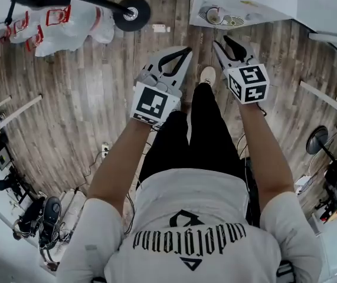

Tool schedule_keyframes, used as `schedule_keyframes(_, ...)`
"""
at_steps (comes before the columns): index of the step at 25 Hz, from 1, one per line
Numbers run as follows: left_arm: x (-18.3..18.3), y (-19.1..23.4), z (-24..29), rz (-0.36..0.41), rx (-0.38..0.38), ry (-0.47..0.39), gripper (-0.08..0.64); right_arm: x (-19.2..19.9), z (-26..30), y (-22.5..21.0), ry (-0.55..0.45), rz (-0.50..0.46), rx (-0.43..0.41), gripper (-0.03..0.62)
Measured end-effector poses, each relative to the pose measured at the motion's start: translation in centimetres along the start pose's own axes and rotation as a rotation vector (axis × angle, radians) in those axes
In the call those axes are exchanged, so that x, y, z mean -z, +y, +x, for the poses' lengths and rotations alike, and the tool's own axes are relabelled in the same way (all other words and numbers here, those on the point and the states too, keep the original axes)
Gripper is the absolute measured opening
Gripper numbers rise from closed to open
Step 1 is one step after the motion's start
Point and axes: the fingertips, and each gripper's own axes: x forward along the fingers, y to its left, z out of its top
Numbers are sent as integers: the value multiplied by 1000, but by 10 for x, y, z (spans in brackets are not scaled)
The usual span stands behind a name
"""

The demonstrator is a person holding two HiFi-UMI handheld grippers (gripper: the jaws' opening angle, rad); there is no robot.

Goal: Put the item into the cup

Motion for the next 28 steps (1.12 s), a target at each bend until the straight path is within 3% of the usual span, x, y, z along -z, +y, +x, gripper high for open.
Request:
schedule_keyframes(11, -90, -45, -136, 71, 21, -83, 8, -80, -149, 130, -161, -115, 26, 46)
schedule_keyframes(21, -154, -120, -235, 138, 73, -217, 8, -106, -253, 228, -281, -208, 49, 6)
schedule_keyframes(28, -179, -148, -268, 131, 134, -264, 8, -124, -307, 262, -361, -229, 53, 6)
